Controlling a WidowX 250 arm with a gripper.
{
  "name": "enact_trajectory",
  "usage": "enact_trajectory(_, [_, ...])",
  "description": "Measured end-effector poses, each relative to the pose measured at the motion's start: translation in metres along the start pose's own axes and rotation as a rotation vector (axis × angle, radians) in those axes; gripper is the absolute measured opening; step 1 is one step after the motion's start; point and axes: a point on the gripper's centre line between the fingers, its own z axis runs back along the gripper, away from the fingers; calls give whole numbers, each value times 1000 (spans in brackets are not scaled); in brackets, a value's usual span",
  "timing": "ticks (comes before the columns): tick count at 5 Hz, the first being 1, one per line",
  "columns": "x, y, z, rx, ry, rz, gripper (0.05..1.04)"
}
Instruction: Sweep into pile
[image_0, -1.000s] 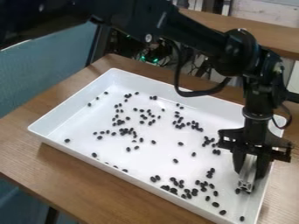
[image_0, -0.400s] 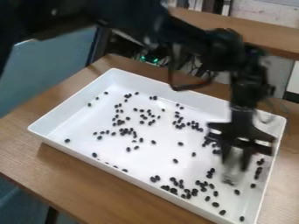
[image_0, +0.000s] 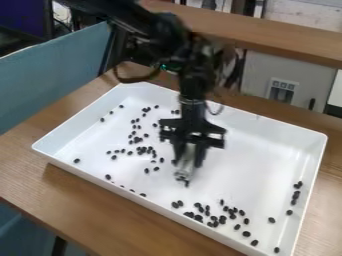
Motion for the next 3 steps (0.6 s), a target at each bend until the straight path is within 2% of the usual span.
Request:
enact_trajectory(1, [5, 57, 2, 22, -21, 83, 391])
enact_trajectory(2, [10, 108, 5, 12, -40, 113, 391])
enact_trajectory(3, [13, 122, 22, -15, -81, 94, 391])
